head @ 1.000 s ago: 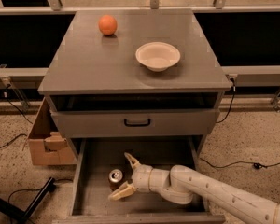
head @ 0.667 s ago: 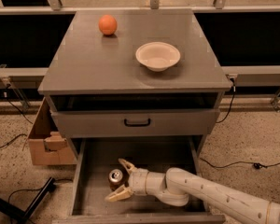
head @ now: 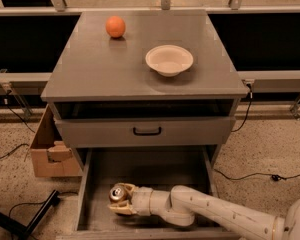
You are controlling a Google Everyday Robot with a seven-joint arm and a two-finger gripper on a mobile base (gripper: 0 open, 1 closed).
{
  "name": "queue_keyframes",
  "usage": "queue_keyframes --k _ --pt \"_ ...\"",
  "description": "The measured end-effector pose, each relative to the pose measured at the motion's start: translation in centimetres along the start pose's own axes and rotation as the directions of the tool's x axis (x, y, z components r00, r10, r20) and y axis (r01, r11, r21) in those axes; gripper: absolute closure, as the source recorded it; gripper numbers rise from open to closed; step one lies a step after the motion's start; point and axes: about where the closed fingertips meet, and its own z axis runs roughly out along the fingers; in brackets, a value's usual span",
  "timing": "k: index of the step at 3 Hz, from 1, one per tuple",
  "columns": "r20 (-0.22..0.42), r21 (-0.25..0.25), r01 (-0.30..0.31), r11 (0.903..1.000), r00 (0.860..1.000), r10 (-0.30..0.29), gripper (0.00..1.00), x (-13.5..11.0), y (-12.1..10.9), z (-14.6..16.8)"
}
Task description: Pick orange can from middle drawer and place on counter
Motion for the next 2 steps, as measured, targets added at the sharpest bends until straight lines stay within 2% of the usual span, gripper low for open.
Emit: queue_keyframes --k 1,2 --pt "0.014 -0.003 -0.051 0.9987 0.999 0.051 0.83 0.60 1.01 1.38" --pt "0.014 -0.003 -0.051 0.9987 0.999 0.051 1.00 0.49 1.01 1.35"
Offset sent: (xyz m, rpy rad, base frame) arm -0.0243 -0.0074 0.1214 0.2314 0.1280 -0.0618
